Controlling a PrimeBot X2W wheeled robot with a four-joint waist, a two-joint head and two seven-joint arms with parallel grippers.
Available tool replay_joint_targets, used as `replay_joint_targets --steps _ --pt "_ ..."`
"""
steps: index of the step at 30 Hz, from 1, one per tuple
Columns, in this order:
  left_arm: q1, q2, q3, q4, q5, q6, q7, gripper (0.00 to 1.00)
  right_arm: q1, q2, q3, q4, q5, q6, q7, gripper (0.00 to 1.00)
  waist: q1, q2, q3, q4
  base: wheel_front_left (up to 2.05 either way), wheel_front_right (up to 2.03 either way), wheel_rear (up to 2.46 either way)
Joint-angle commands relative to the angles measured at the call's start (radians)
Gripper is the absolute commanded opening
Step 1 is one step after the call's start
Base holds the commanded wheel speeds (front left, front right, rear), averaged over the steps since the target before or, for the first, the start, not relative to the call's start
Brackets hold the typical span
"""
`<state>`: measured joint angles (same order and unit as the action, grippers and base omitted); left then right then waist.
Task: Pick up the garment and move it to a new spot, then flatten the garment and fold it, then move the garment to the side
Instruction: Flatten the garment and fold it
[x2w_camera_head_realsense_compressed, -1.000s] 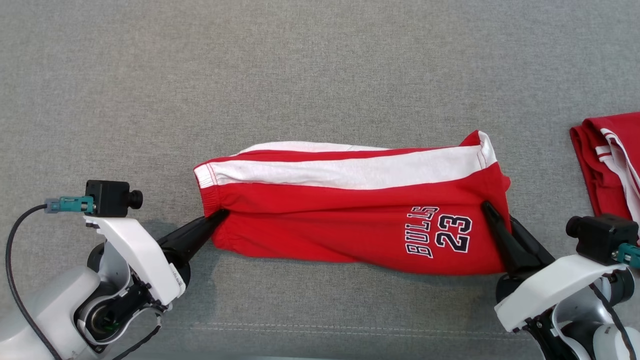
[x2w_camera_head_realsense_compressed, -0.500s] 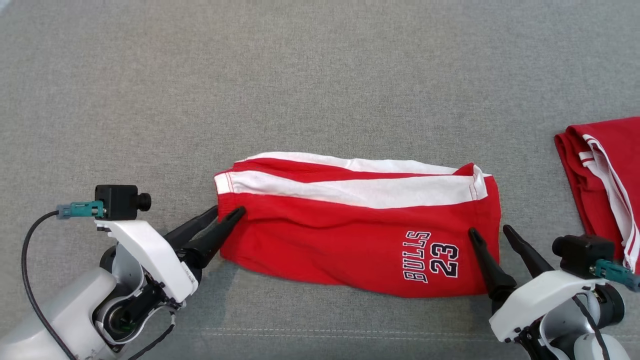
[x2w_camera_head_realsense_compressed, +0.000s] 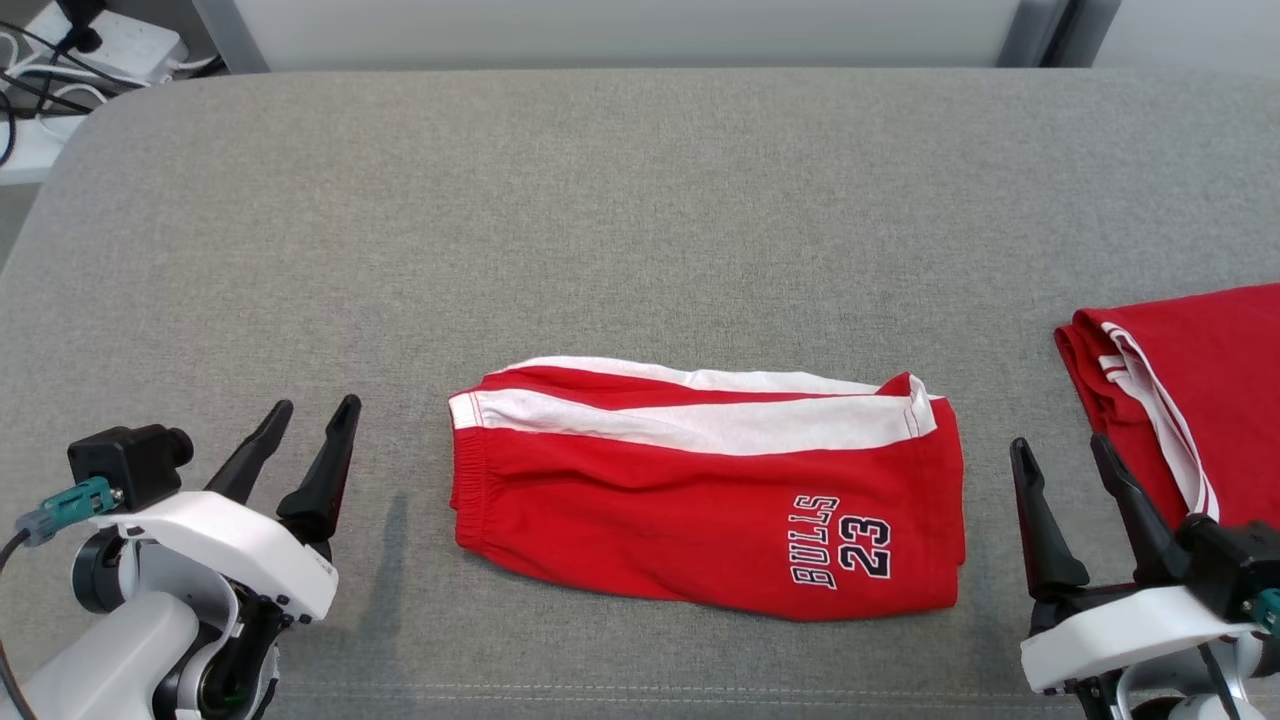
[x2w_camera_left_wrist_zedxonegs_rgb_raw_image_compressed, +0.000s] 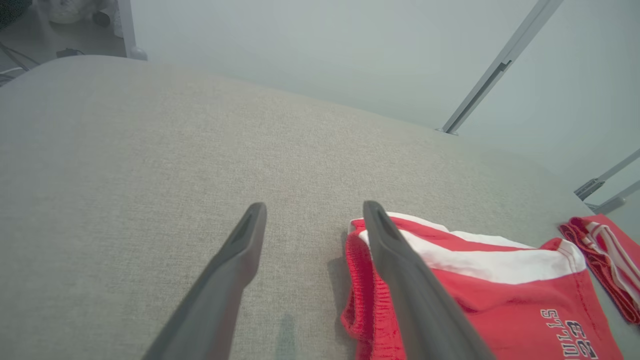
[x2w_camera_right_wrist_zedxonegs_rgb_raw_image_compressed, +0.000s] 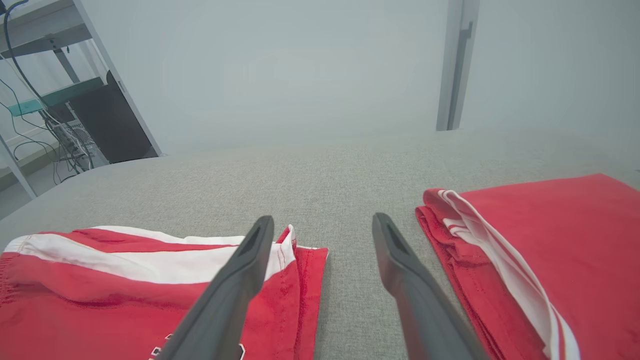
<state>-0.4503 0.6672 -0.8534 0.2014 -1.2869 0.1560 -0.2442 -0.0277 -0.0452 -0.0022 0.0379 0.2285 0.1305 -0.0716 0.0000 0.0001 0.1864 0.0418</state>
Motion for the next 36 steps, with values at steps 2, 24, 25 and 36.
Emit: replay_joint_targets --steps 2,24,25,36 --pt "0.019 0.029 0.114 -0.053 0.074 0.075 -0.016 1.0 -0.008 -0.014 0.008 -0.029 -0.024 0.0 -0.035 1.0 0.0 -0.0001 -0.033 0.012 0.0 0.0 0.0" --pt "0.44 -0.228 0.616 -0.207 0.73 -0.011 -0.017 1.0 0.08 -0.023 -0.03 0.046 -0.07 0.0 -0.14 1.0 0.0 -0.0001 -0.113 0.061 0.0 0.0 0.0" --pt "0.442 -0.233 0.623 -0.188 0.745 -0.027 -0.017 1.0 0.08 -0.022 -0.028 0.049 -0.071 0.0 -0.141 1.0 0.0 -0.0001 -0.118 0.063 0.0 0.0 0.0" --pt "0.431 -0.319 0.694 -0.117 0.834 -0.133 -0.018 1.0 0.09 -0.027 -0.005 0.079 -0.059 0.0 -0.143 1.0 0.0 -0.0001 -0.151 0.064 0.0 0.0 0.0"
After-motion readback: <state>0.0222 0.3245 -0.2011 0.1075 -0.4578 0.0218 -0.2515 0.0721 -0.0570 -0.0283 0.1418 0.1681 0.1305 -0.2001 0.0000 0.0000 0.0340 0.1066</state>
